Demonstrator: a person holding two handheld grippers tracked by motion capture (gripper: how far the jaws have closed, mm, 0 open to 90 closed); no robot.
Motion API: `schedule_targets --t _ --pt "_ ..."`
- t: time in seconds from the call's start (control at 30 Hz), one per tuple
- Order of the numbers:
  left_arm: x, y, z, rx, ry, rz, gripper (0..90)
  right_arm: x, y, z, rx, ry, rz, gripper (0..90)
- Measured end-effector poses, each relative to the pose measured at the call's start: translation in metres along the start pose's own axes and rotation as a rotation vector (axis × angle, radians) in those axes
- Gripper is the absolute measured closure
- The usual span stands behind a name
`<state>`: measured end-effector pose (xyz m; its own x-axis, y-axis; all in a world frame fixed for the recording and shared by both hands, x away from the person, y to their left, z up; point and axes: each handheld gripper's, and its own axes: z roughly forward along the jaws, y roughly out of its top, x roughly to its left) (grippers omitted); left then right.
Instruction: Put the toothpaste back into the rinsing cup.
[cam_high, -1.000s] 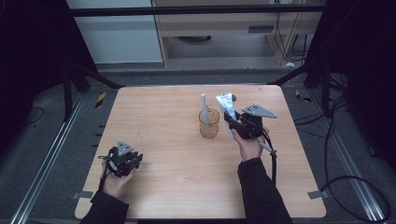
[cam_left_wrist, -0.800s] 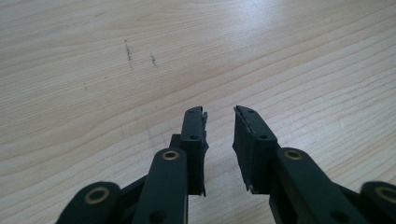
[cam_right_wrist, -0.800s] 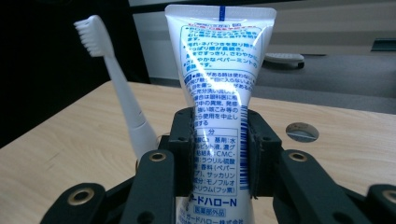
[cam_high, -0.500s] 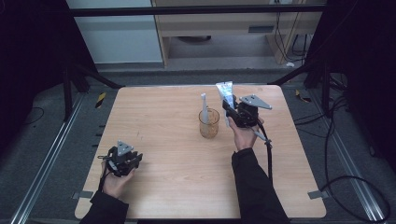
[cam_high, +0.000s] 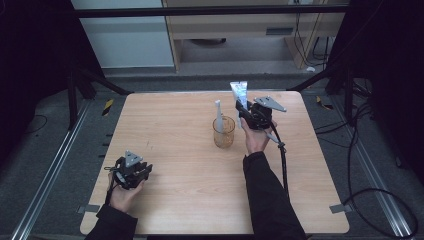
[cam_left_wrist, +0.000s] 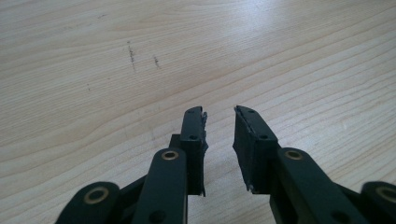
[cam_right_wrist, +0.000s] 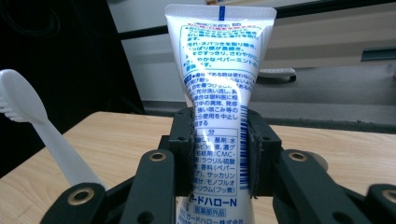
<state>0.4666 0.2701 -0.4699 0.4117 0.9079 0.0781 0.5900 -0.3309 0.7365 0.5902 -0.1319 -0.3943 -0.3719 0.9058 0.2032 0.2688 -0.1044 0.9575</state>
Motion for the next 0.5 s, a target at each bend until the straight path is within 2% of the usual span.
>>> schedule_targets --t 0.5 --pt "0.0 0.0 0.0 -0.001 0.0 0.0 72.0 0.013 0.008 0.021 -0.032 0.028 -0.013 68.3"
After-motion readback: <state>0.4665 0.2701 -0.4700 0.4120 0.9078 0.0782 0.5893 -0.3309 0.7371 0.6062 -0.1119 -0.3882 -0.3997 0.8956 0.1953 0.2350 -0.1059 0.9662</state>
